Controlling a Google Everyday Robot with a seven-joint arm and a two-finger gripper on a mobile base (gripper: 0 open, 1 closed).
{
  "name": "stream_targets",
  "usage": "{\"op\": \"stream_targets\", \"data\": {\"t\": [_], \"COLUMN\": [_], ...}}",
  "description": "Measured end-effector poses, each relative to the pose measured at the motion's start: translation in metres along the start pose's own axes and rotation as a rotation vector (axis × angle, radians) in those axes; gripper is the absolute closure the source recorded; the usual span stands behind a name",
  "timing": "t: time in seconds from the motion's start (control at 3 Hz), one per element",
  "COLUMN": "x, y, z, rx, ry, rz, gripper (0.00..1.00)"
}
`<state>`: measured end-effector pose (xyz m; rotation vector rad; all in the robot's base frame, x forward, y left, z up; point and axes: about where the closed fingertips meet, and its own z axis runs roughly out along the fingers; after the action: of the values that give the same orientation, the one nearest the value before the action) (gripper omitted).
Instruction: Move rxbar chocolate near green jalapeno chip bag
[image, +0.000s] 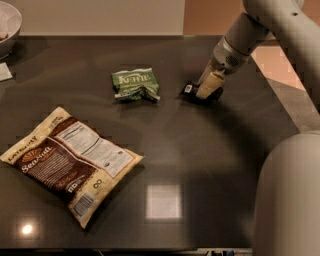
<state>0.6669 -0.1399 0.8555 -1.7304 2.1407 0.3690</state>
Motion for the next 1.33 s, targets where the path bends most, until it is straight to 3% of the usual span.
{"op": "stream_targets", "data": {"t": [1.0, 1.33], "x": [-0.062, -0.077], "y": [-0.007, -0.006], "z": [0.017, 0.024], "rx": [-0.041, -0.057], "ry": [-0.099, -0.128], "rz": [-0.094, -0.100], "gripper": [1.00, 0.82]}}
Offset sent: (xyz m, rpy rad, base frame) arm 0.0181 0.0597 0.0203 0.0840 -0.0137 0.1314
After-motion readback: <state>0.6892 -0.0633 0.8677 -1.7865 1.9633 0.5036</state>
